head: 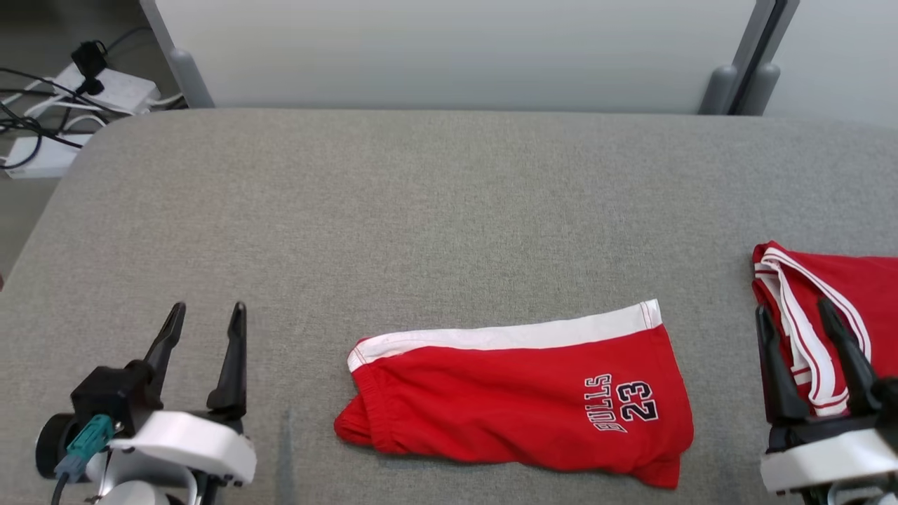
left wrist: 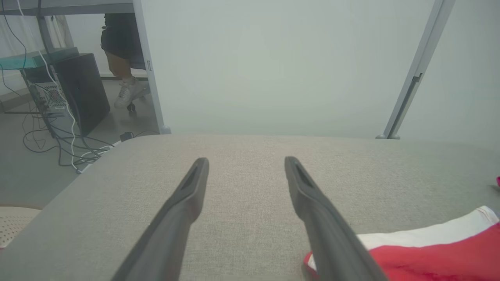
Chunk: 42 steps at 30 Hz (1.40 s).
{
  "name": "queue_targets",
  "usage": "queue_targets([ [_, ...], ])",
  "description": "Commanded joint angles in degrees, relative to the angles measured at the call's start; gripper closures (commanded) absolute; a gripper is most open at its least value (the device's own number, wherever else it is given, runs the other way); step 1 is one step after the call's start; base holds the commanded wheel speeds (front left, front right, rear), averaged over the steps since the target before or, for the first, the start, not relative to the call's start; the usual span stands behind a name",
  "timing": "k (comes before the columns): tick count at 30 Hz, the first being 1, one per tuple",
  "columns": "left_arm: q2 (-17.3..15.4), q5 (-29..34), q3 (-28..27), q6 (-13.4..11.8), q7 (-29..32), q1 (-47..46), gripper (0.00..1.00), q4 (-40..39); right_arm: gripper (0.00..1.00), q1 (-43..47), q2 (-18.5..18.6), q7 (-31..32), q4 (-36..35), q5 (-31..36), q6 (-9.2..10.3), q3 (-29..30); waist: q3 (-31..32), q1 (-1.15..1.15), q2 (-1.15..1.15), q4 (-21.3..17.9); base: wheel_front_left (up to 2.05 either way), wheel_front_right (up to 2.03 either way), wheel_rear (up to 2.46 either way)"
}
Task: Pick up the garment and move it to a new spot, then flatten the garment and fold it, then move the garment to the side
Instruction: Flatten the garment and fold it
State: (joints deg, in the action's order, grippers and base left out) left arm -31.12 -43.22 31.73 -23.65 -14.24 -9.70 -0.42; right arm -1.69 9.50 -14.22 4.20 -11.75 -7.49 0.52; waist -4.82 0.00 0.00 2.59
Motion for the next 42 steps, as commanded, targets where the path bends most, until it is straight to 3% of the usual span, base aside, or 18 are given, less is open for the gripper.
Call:
queue_targets([
  [1,-2.2,0.6,-3.4,0.9,-0.7,-0.6,0.00,-0.8,0.00,0.6,0.7,-0.7,-1.4,1.2,0.00,-0.6,1.2,0.00,0.00,0.6,0.00,0.00,0.00],
  [8,-1.2,2.2,-6.2,5.5,-0.7,4.1,0.00,1.3,0.00,5.0,-1.8,-0.8,-0.2,2.9,0.00,1.1,3.5,0.00,0.00,0.6,0.00,0.00,0.00],
  [18,2.1,4.4,-8.8,7.4,-0.7,8.4,0.00,1.2,0.00,9.1,-3.9,-0.8,2.5,1.9,0.00,1.0,4.9,0.00,0.00,0.4,0.00,0.00,0.00],
  [33,3.8,7.3,-9.9,9.3,-0.8,7.9,0.00,1.8,0.00,7.3,-3.3,-0.8,4.5,0.6,0.00,0.6,3.9,0.00,0.00,1.2,0.00,0.00,0.00],
  [42,5.7,8.2,-8.6,11.1,-0.8,4.4,0.00,2.8,0.00,-1.6,0.5,2.6,15.4,-6.1,0.00,-5.1,1.0,0.00,0.00,4.2,0.00,0.00,0.00],
])
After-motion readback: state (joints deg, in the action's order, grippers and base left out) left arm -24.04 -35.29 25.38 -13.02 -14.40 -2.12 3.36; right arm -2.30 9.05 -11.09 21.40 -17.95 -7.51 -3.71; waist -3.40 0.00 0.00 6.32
